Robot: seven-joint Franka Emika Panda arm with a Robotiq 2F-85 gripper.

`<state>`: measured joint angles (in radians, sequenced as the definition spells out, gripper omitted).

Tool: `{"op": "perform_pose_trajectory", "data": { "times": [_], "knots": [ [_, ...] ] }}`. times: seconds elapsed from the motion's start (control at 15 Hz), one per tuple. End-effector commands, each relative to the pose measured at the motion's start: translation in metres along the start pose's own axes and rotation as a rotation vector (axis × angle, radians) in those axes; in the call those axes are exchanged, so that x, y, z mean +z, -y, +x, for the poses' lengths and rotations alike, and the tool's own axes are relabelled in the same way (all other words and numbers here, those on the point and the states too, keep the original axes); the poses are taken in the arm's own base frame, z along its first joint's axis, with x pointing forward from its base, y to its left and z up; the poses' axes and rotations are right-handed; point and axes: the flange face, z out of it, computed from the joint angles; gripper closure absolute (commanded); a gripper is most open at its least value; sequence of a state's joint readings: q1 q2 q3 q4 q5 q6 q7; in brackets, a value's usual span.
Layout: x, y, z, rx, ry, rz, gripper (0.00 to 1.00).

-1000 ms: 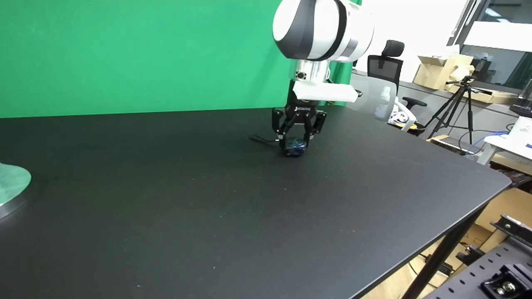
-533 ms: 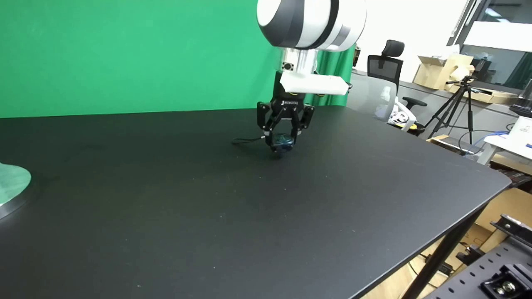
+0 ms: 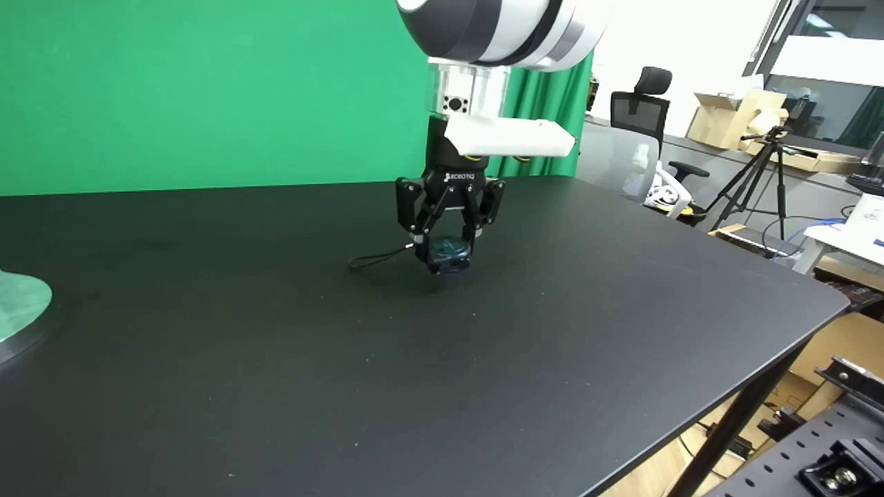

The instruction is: Move the black object to the left

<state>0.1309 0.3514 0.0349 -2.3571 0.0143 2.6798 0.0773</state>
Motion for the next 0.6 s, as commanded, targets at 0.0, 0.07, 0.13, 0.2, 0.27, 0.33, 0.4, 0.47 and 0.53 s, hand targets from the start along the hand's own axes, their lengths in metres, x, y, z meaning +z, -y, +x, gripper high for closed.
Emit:
{"op": "perform_pose_trajectory", "data": {
  "times": [0.0,0.07,0.13,0.2,0.27,0.33,0.4,0.47,0.53],
  "knots": [
    [0.002,0.009,-0.010,-0.002,-0.048,-0.012,0.58],
    [0.005,0.010,-0.010,-0.002,-0.063,-0.009,0.58],
    [0.008,0.011,-0.010,0.001,-0.077,-0.006,0.58],
    [0.012,0.011,-0.009,0.002,-0.083,-0.002,0.58],
    [0.014,0.011,-0.009,0.002,-0.086,-0.001,0.58],
    [0.017,0.011,-0.009,0.003,-0.085,0.003,0.58],
    [0.021,0.011,-0.009,0.005,-0.081,0.006,0.58],
    [0.023,0.010,-0.009,0.007,-0.079,0.007,0.58],
    [0.026,0.010,-0.010,0.008,-0.076,0.007,0.58]
  ]
}}
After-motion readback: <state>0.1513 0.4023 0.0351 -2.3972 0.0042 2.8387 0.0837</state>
